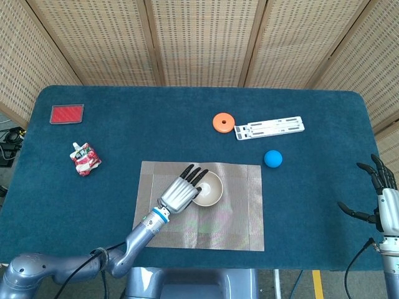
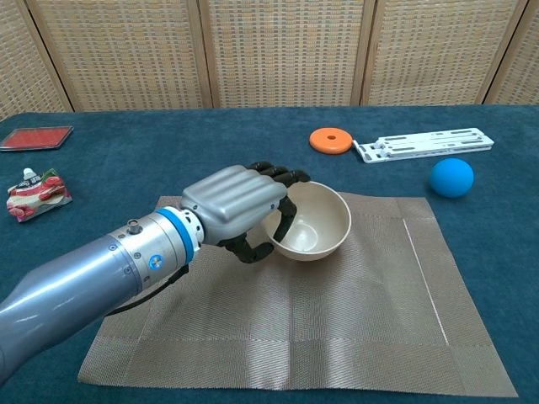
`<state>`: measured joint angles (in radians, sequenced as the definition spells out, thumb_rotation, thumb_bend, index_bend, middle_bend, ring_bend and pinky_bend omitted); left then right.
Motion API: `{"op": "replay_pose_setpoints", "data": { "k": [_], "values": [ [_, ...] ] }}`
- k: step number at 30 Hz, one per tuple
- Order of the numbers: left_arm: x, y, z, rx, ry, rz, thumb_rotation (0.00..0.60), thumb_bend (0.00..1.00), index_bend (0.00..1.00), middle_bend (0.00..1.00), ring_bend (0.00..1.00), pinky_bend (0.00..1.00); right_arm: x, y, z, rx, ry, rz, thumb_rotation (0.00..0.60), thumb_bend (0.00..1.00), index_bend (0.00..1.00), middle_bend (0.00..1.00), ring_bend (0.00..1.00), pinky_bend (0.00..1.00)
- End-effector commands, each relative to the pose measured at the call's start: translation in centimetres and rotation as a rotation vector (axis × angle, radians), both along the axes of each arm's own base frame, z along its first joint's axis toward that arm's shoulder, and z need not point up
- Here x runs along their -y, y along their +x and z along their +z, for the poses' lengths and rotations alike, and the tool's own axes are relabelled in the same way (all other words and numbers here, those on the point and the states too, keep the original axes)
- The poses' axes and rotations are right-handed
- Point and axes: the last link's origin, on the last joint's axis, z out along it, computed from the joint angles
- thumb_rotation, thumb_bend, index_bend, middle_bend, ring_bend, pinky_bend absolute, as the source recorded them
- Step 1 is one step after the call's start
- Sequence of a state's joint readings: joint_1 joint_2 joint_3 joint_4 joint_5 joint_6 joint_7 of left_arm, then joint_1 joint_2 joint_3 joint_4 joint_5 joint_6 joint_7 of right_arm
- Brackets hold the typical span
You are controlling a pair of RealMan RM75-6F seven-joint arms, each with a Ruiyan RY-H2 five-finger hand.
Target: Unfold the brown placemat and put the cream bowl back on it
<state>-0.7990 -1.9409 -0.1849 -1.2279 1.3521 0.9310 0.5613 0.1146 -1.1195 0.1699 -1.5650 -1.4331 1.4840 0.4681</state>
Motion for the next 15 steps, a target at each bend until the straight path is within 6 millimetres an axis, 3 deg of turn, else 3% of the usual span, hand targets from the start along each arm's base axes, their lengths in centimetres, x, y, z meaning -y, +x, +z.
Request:
{"op": "replay_pose_setpoints", "data": {
  "k": [1, 3, 5, 7, 9, 12, 15],
  "values": [
    [0.1, -0.2, 0.0, -0.011, -0.001, -0.001, 0.6, 0.46, 0.61, 0.0, 0.0, 0.0, 0.0, 0.1, 0.0, 0.0, 0.001, 0.002, 0.6, 0.22, 0.2, 0.0, 0.0, 0.0],
    [0.2, -0.3, 0.1, -0.016, 0.001, 0.0, 0.6, 0.44, 0.57, 0.0, 0.0, 0.0, -0.1, 0.1, -0.1, -0.001, 0.0, 0.004, 0.6, 0.22, 0.2, 0.0, 0.0, 0.0],
    [0.2, -0.5, 0.3, -0.025, 0.002, 0.002, 0.6, 0.33, 0.5, 0.0, 0.0, 0.0, -0.1, 0.2, -0.1, -0.003, 0.0, 0.005, 0.6, 0.22, 0.2, 0.0, 0.0, 0.0],
    [0.3, -0.6, 0.7, -0.028, 0.007, 0.004, 0.6, 0.14, 0.36, 0.0, 0.0, 0.0, -0.2, 0.2, -0.1, -0.006, 0.0, 0.008, 0.6, 0.22, 0.2, 0.0, 0.0, 0.0],
    [0.3, -0.7, 1.2, -0.021, 0.018, 0.007, 0.6, 0.06, 0.23, 0.0, 0.0, 0.0, -0.2, 0.2, -0.1, -0.009, 0.0, 0.01, 0.6, 0.22, 0.2, 0.0, 0.0, 0.0],
    [0.3, -0.8, 2.4, 0.008, 0.041, 0.015, 0.6, 0.04, 0.12, 0.0, 0.0, 0.0, -0.2, 0.3, -0.1, -0.013, -0.001, 0.011, 0.6, 0.22, 0.2, 0.0, 0.0, 0.0],
    [0.4, -1.2, 3.8, 0.03, 0.063, 0.023, 0.6, 0.04, 0.1, 0.0, 0.0, 0.0, -0.2, 0.3, -0.2, -0.017, 0.0, 0.012, 0.6, 0.22, 0.2, 0.0, 0.0, 0.0]
  ]
}}
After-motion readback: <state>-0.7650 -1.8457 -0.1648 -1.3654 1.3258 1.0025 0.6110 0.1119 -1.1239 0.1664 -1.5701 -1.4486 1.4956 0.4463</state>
